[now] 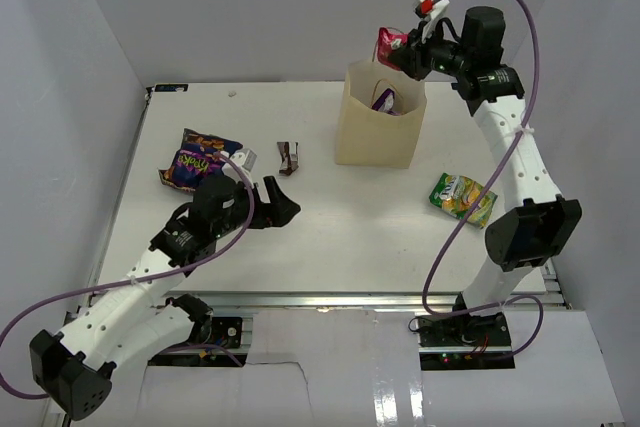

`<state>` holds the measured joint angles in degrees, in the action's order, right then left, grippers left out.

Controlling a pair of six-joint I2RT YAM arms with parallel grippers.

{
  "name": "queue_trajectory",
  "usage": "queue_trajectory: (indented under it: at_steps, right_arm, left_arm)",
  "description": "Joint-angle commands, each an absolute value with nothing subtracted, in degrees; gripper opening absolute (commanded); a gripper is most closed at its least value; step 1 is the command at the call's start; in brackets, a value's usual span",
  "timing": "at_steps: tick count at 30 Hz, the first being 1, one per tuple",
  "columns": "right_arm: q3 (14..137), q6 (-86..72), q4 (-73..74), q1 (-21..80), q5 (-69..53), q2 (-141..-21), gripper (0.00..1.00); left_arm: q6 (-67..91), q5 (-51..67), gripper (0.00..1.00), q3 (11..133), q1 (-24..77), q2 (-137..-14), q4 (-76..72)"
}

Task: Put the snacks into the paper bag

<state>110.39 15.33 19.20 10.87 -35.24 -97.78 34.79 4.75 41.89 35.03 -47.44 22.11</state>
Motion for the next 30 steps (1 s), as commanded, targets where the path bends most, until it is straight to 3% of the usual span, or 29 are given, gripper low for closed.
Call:
queue_trajectory:
  at_steps: [1, 4, 8, 13, 15, 19, 24, 30]
  right_arm:
    - [108.20, 18.09, 20.47, 10.46, -34.10, -97.82, 0.20]
    - [107.49, 19.60, 23.28, 10.46, -35.33, -98.26, 0.27]
    - [107.49, 19.17, 24.34, 9.41, -35.59, -97.47, 0.51]
    - [108.19, 16.53, 26.10, 4.14, -40.51, -95.01, 0.56]
    - [107.32, 16.96, 28.12, 1.42, -43.75, -93.26, 0.62]
    - [101.80, 26.17, 34.70, -2.72, -51.14, -87.82, 0.92]
    - [83.72, 36.64, 37.18, -3.51, -51.16, -75.60, 0.96]
    - [73.31, 38.94, 38.58, -3.87, -51.33, -67.77, 0.96]
  left_arm:
    - [35.60, 1.15, 0.97, 43.41, 34.89, -50.34, 21.45]
    - [34.98, -1.04, 0.97, 45.34, 34.89, -53.51, 21.18]
    - [34.63, -4.21, 0.97, 49.82, 33.14, -60.89, 22.41]
    - [32.96, -1.15, 0.93, 55.90, 26.73, -72.49, 21.71]
    - [32.26, -0.09, 0.83, 59.31, 24.79, -78.18, 21.18]
    - [29.80, -0.70, 0.76, 66.69, 22.59, -88.84, 21.71]
    - [25.85, -3.34, 0.70, 77.15, 22.41, -100.62, 21.97]
    - [24.79, -4.39, 0.65, 86.03, 22.41, -111.79, 23.02]
